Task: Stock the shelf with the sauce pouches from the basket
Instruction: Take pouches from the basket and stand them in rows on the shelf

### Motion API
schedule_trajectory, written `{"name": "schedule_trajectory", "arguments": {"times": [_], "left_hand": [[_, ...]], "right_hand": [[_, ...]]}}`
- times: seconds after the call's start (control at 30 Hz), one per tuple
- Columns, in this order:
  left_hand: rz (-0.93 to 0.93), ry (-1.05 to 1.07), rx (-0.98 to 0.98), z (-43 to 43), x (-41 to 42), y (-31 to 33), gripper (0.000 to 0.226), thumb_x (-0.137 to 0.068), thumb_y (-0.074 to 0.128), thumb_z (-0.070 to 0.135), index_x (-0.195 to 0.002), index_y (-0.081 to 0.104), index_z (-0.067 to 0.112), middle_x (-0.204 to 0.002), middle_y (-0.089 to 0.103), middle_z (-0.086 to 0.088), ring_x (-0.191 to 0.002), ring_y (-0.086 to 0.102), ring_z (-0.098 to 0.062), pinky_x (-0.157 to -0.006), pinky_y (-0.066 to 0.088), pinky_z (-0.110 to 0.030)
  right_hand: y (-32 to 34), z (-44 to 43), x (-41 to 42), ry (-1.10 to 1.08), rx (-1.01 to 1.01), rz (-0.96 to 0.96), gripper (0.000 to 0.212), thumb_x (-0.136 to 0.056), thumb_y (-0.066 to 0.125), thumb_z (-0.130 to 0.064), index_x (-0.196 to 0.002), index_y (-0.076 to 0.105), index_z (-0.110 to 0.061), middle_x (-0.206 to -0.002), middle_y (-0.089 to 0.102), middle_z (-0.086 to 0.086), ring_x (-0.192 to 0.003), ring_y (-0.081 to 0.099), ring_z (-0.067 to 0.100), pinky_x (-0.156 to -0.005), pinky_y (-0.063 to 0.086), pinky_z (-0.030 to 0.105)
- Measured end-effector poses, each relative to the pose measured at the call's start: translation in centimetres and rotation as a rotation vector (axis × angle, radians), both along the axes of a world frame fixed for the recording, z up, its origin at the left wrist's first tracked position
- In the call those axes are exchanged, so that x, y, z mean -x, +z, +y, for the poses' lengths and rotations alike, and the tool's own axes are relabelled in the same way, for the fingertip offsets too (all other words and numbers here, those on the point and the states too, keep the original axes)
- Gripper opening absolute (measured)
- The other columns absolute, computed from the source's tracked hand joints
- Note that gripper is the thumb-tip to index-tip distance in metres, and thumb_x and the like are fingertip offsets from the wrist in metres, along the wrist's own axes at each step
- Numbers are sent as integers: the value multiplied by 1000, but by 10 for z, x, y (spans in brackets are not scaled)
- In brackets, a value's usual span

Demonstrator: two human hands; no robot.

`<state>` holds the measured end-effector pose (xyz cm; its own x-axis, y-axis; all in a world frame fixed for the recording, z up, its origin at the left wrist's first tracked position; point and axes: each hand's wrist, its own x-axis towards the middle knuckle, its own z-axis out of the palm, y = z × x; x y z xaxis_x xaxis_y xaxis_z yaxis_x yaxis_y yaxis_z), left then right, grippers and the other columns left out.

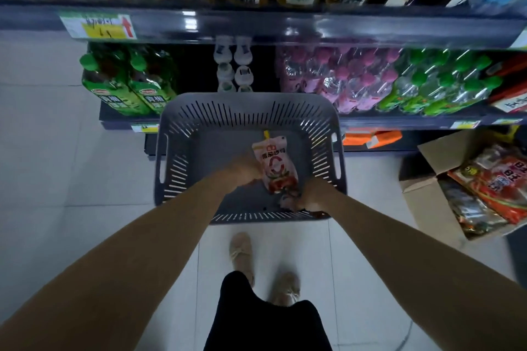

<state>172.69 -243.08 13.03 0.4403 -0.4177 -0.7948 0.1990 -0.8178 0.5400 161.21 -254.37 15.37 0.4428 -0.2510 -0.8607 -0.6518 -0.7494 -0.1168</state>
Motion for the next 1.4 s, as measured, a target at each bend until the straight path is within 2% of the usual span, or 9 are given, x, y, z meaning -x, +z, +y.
{"name": "schedule_trajectory", "arguments": {"times": [0.2,0.3,0.4,0.57,0.7,0.87,1.1,1.23,1.4], "left_hand": [[2,52,-52,-6,-8,-37,31,-84,53,-3,-56,52,11,-60,52,-5,-55,50,-14,-52,44,-23],[-17,85,-66,-12,-13,-58,18,-88,52,3,-72,60,6,-76,61,-9,-69,58,-20,-64,52,-31],[-34,97,-76,-19,-16,-78,19,-88,55,9,-101,63,-3,-106,65,-20,-94,62,-30,-84,53,-37],[-44,197,-70,-36,-20,-105,34,-85,59,7,-116,54,-5,-118,60,-22,-107,59,-33,-70,45,-30],[-126,330,-60,-48,-23,-119,39,-87,59,9,-121,47,-3,-123,57,-18,-110,57,-29,-73,41,-23],[86,486,-21,-52,-27,-135,34,-83,63,4,-116,57,-5,-121,61,-21,-107,61,-31,-85,51,-33],[200,546,54,-50,-22,-130,34,-88,60,6,-120,55,-5,-127,58,-20,-114,57,-32,-92,47,-33],[167,584,59,-48,-25,-112,31,-91,49,3,-122,51,1,-123,59,-21,-110,59,-35,-87,52,-43],[-37,478,74,-28,-33,-67,28,-91,51,7,-118,58,6,-106,64,-10,-85,60,-21,-71,50,-32]], "right_hand": [[-15,-20,-18,-134,127,-90,18,-84,61,-13,-72,56,1,-76,60,10,-82,62,26,-46,39,22],[-23,-35,-29,-253,132,-178,18,-83,57,-6,-94,68,4,-96,69,14,-94,66,26,-73,56,29],[-37,-40,-30,-445,71,-266,24,-80,65,-14,-98,67,3,-100,69,16,-91,66,29,-81,57,39],[-52,-41,-35,-444,147,-329,46,-82,58,-53,-62,52,-11,-66,56,4,-71,57,21,-51,38,25],[-61,-43,-41,-431,153,-326,48,-76,64,-54,-84,60,-7,-84,64,8,-78,60,22,-63,45,27],[-67,-37,-47,-489,168,-320,54,-70,72,-51,-99,60,-7,-91,62,7,-89,62,25,-67,49,28],[-65,-39,-51,-564,191,-295,35,-80,58,-4,-114,55,-1,-114,61,19,-107,58,35,-75,48,30],[-56,-38,-44,-512,183,-353,44,-83,53,-1,-126,45,-7,-115,61,18,-107,58,37,-77,47,32],[-24,-40,-42,-500,189,-360,27,-80,54,2,-106,60,-2,-108,64,17,-97,61,29,-71,48,27]]}}
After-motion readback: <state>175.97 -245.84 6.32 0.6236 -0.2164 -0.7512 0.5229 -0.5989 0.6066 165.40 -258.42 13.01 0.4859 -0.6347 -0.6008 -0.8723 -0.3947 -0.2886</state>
